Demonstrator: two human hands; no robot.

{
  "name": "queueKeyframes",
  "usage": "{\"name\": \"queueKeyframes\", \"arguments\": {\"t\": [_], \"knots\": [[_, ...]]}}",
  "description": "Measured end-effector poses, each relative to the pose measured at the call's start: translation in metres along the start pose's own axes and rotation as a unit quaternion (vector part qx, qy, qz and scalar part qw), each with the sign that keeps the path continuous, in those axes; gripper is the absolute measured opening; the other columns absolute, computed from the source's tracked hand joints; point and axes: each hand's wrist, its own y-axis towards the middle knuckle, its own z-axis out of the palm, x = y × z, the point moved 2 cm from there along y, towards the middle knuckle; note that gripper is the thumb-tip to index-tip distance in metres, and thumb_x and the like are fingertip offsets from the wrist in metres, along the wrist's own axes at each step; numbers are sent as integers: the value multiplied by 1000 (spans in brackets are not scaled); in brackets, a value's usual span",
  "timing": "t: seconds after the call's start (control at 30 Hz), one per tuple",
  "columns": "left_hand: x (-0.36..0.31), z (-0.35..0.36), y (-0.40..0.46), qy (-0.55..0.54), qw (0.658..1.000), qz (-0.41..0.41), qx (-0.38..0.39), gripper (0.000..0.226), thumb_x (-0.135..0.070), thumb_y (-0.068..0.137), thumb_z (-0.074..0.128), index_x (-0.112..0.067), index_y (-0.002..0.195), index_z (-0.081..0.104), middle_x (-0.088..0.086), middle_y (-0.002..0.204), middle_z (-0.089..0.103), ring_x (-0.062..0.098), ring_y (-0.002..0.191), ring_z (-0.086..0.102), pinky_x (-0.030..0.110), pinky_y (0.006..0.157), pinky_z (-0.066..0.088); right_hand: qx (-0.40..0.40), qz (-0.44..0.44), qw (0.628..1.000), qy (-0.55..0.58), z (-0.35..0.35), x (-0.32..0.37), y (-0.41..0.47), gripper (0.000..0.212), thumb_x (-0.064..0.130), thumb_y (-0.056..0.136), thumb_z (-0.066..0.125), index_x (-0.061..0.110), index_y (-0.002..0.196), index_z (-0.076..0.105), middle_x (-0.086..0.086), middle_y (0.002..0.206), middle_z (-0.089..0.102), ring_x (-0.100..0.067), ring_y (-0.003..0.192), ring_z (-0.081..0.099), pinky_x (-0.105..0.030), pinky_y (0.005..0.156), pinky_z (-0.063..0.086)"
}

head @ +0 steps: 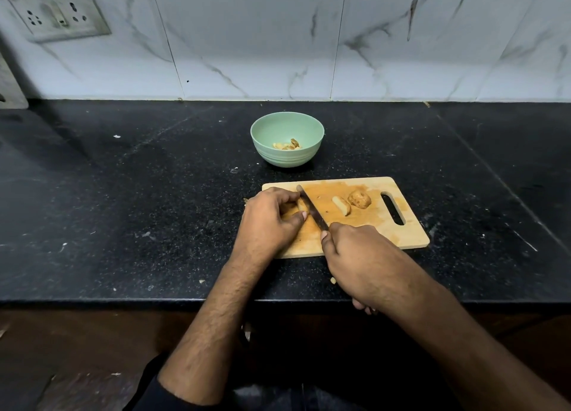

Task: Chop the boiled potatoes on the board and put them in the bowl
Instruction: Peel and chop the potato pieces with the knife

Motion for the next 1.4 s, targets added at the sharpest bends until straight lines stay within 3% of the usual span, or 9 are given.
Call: {"name": "queueKeyframes", "arguments": {"t": [0.13,0.23,0.47,0.73,0.83,0.9,1.07,1.27,1.4], "knots": [[4,0,5,-6,1000,-10,18,38,-28,80,83,-22,117,74,-11,112,70,1,98,64,25,95,54,43,29,999,-4,-3,5,2,18,30,106,39,16,112,49,-12,88,67,-29,66,72,-37,53,61],[7,-1,6,-25,999,-8,30,39,-27,80,84,-20,117,74,-12,115,69,1,103,64,24,98,52,58,21,998,-15,-2,8,1,17,26,106,42,12,114,48,-10,85,69,-27,66,73,-36,58,61],[11,-2,6,-28,999,-9,38,42,-30,83,81,-20,123,72,-12,120,67,-4,104,60,-4,86,38,53,21,998,34,-6,7,-6,31,39,108,28,14,106,48,-10,76,68,-19,44,67,-22,36,45],[11,-2,6,-39,999,-16,33,40,-27,83,82,-20,122,73,-12,118,67,-7,100,59,-6,83,37,62,21,998,24,-5,8,-3,28,36,108,30,14,109,47,-10,82,66,-17,44,66,-21,36,43],[10,-2,6,-36,999,-14,33,40,-26,83,82,-18,121,73,-12,117,68,-10,96,57,-7,83,36,80,38,996,-22,-3,11,3,18,24,106,43,12,118,47,-12,90,67,-26,63,72,-33,53,58],[9,-3,7,-33,999,-10,35,39,-26,83,81,-19,120,73,-13,116,67,-8,97,58,-2,88,39,89,56,994,-31,-2,13,7,17,19,105,46,11,120,46,-13,91,66,-29,66,73,-38,60,62],[9,-4,9,-34,999,-3,42,34,-25,82,82,-20,115,75,-14,113,68,-1,102,62,23,101,51,94,69,993,-25,-1,17,14,18,21,106,41,12,122,44,-12,90,62,-24,55,71,-35,54,61],[11,-2,10,-29,999,7,36,32,-25,81,83,-20,112,76,-14,108,67,-12,93,58,-3,85,40,80,52,995,2,5,16,31,25,19,106,40,11,130,42,-11,89,63,-18,48,66,-28,44,50],[14,1,8,-34,999,8,20,35,-26,83,82,-19,116,75,-12,111,68,-7,98,60,5,92,46,100,36,994,13,2,11,27,22,22,107,39,11,125,43,-11,88,64,-18,45,66,-29,46,53]]}}
